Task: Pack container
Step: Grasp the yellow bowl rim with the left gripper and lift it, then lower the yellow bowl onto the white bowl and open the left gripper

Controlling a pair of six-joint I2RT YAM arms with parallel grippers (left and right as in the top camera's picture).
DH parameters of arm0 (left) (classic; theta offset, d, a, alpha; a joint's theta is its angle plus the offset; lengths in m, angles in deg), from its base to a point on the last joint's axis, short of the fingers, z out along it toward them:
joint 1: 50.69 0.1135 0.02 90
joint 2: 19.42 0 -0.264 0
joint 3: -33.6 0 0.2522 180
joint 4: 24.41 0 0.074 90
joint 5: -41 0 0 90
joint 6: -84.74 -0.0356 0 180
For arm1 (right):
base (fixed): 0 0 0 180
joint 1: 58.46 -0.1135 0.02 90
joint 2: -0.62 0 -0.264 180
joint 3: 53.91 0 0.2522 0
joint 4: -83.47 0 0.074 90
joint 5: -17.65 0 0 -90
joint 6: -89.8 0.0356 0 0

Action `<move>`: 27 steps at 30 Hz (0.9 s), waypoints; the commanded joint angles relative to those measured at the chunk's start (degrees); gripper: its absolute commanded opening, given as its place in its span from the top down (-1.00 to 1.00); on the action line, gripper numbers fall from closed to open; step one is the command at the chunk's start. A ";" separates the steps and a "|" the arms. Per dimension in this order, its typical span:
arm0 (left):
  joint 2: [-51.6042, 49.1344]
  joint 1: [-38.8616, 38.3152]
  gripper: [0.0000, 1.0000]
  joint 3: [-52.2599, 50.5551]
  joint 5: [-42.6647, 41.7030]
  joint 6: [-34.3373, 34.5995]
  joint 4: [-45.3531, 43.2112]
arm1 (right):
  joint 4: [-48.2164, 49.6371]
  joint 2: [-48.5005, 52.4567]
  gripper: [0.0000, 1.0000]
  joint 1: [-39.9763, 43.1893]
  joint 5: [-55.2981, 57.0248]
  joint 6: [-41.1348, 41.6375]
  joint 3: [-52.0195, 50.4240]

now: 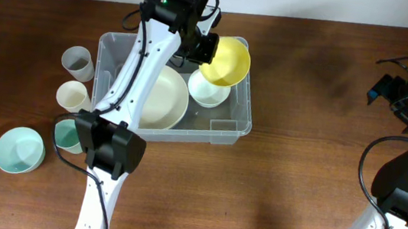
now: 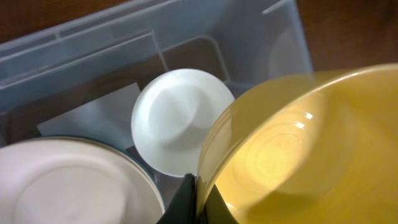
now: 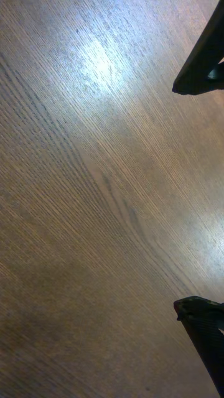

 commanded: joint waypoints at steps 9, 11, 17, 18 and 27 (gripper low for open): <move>-0.52 0.87 0.98 -9.84 4.11 1.55 -6.12 | 0.07 -0.24 -0.98 0.00 0.15 0.61 -0.26; -0.52 1.16 0.98 -10.62 4.79 1.86 -6.60 | 0.04 -0.24 -0.98 0.00 0.15 0.61 -0.26; -2.03 1.84 0.98 -11.43 4.74 2.12 -7.54 | 0.07 -0.24 -0.98 0.00 0.15 0.61 -0.26; -2.43 1.86 0.98 -11.43 4.61 2.12 -7.45 | 0.07 -0.24 -0.98 0.00 0.15 0.61 -0.26; -5.27 1.86 0.97 -11.43 4.52 2.12 -7.61 | 0.07 -0.24 -0.98 0.00 0.13 0.61 -0.26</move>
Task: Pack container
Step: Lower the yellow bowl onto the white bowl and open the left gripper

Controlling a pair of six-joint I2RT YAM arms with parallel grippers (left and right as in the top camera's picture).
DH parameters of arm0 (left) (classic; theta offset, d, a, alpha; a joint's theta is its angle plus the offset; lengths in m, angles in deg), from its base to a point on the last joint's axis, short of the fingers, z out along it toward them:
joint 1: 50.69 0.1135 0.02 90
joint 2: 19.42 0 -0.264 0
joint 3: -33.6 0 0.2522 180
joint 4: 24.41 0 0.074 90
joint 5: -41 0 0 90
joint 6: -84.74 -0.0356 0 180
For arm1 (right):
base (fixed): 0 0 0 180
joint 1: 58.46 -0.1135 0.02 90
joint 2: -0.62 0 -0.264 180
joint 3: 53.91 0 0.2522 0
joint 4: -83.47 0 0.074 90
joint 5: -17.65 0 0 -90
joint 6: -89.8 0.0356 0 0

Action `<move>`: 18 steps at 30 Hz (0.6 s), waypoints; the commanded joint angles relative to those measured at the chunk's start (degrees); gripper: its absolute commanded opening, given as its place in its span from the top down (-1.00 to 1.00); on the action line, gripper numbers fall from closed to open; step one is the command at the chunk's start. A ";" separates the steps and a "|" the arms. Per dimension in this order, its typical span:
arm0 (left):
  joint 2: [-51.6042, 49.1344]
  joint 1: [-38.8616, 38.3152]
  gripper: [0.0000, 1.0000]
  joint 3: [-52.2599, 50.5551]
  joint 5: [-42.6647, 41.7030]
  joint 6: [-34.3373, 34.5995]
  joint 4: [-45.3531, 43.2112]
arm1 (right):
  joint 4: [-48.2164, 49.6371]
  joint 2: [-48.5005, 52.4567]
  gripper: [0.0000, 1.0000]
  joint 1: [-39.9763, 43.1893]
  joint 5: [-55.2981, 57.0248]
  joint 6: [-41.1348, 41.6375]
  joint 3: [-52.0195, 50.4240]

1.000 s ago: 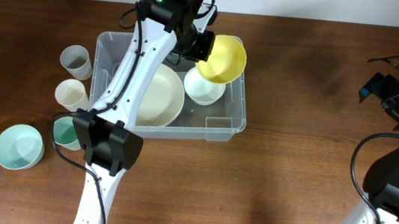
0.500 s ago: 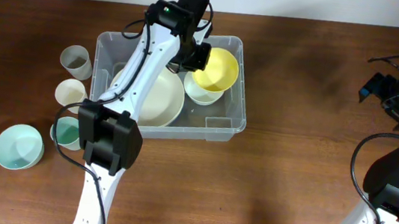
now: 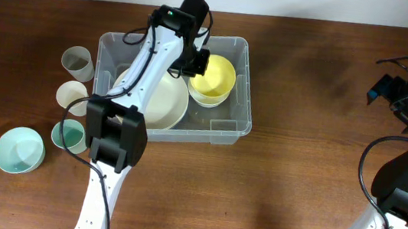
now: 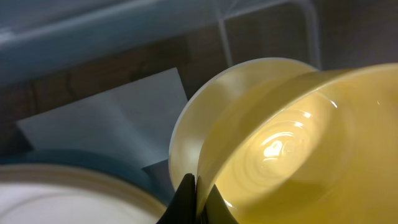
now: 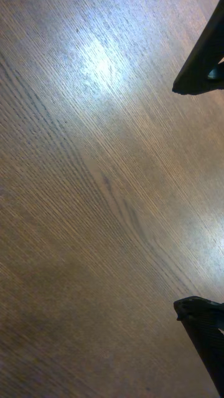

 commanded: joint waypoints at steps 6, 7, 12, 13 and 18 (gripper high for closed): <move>-0.46 0.22 0.65 -0.17 0.42 0.55 -0.15 | 0.04 -0.24 -0.98 0.00 0.15 0.61 -0.26; -0.46 0.22 0.53 -0.17 0.42 0.55 -0.22 | 0.07 -0.24 -0.97 0.00 0.15 0.61 -0.26; -0.42 0.39 -0.84 -0.07 0.44 0.50 -1.64 | 0.04 -0.24 -0.98 0.00 0.15 0.61 -0.26; -0.37 0.63 -0.93 0.44 0.44 0.50 -1.77 | 0.04 -0.24 -0.98 0.00 0.15 0.61 -0.26; 0.17 3.63 -0.99 9.01 0.42 0.50 0.98 | 0.07 -0.24 -0.97 0.00 0.15 0.61 -0.26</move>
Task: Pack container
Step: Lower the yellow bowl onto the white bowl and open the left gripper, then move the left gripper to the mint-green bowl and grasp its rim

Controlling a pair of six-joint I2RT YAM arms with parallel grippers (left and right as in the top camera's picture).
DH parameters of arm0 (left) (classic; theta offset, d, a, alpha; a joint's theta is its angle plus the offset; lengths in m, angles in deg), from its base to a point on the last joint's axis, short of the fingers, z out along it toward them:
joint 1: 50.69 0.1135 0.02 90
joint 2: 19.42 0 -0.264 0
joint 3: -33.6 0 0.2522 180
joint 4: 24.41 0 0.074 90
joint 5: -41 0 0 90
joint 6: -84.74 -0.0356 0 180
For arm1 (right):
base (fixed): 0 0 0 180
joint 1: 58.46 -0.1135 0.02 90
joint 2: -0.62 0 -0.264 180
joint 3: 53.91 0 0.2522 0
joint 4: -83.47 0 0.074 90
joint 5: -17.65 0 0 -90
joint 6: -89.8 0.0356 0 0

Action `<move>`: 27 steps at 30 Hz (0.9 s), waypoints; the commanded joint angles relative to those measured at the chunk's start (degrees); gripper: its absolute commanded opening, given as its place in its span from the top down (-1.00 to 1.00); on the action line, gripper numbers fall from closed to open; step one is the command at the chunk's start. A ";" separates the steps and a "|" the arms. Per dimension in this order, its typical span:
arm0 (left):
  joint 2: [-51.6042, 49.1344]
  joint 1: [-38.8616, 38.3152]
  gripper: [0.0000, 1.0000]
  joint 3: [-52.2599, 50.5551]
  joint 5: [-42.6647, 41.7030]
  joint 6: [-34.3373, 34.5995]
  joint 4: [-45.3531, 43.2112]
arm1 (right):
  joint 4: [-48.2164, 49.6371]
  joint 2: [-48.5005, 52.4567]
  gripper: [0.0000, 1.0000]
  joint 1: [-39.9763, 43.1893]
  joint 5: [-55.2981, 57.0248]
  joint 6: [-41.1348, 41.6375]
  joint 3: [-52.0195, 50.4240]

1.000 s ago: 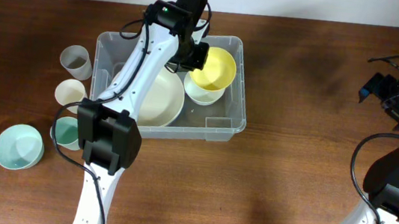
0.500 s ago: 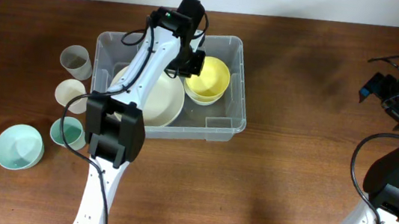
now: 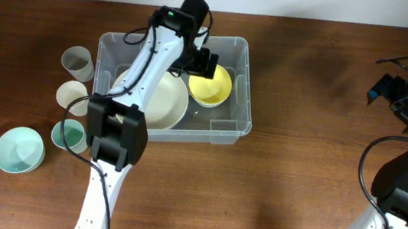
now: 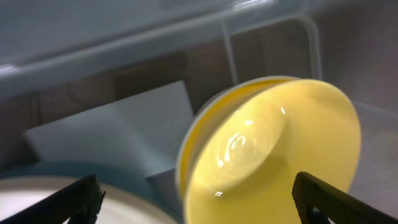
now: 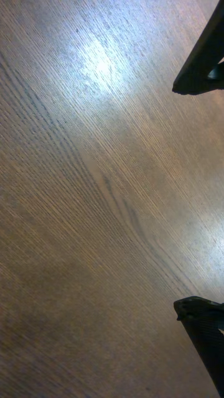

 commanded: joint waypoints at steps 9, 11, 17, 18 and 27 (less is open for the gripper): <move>5.99 13.33 -0.99 30.51 0.52 -0.26 13.07 | 0.07 -0.24 -0.98 0.00 0.15 0.63 -0.26; 7.13 16.06 -0.99 32.89 0.92 0.74 17.49 | 0.07 -0.24 -0.98 0.00 0.15 0.63 -0.26; 10.34 25.44 -0.99 34.12 0.17 7.28 22.88 | 0.07 -0.24 -0.98 0.00 0.15 0.63 -0.26; 10.64 26.27 -0.99 34.12 0.22 7.28 22.88 | 0.04 -0.24 -0.98 0.00 0.15 0.63 -0.26; 17.53 32.87 -0.99 25.97 1.18 7.15 22.88 | 0.04 -0.24 -0.98 0.00 0.15 0.63 -0.26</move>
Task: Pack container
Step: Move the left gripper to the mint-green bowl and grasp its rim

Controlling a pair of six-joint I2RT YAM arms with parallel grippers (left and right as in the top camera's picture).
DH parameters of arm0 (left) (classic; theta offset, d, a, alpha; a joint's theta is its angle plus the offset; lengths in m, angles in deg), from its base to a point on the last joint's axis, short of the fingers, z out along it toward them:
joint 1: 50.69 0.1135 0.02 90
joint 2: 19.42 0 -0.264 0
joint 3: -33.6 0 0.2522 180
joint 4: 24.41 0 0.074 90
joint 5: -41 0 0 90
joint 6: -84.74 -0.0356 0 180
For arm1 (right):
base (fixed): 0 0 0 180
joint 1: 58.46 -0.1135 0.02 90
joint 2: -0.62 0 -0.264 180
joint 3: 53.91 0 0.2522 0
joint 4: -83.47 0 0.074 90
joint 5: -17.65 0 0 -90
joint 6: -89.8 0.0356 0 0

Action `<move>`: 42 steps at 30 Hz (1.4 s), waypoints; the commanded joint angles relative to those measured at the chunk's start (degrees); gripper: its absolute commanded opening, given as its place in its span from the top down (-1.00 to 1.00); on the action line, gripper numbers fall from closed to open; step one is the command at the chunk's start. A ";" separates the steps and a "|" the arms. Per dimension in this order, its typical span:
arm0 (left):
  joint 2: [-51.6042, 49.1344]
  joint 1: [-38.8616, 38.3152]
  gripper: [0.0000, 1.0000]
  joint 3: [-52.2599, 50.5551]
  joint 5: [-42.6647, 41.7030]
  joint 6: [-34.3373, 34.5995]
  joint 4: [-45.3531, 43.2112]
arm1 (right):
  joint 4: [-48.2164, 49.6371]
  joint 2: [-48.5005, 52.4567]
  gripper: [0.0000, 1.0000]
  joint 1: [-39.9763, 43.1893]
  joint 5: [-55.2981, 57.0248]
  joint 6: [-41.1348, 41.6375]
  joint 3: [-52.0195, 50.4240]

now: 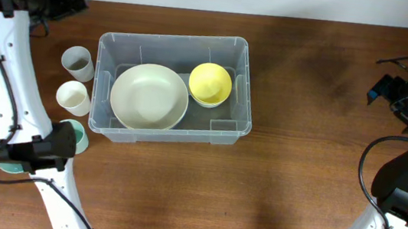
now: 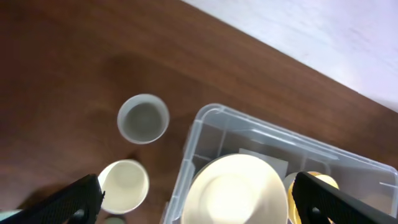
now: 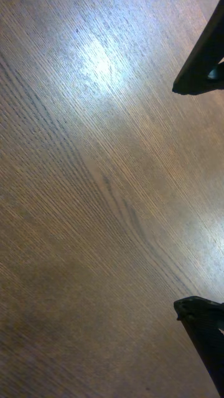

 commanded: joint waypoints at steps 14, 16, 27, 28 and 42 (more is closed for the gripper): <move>30.88 14.60 -0.99 -56.13 15.23 31.58 0.26 | 0.07 -0.24 -0.98 0.00 0.15 0.66 -0.26; 33.40 16.37 -0.99 -62.18 15.26 35.65 0.15 | 0.07 -0.24 -0.98 0.00 0.15 0.66 -0.26; 40.68 26.77 -1.00 -87.38 13.73 42.53 -12.59 | 0.07 -0.24 -0.98 0.00 0.13 0.66 -0.26; 40.68 27.63 -0.99 -89.35 13.38 42.53 -13.94 | 0.04 -0.24 -0.97 0.00 0.13 0.66 -0.26; 40.68 29.44 -0.99 -110.12 10.69 42.51 -37.46 | 0.07 -0.24 -0.98 0.00 0.15 0.66 -0.26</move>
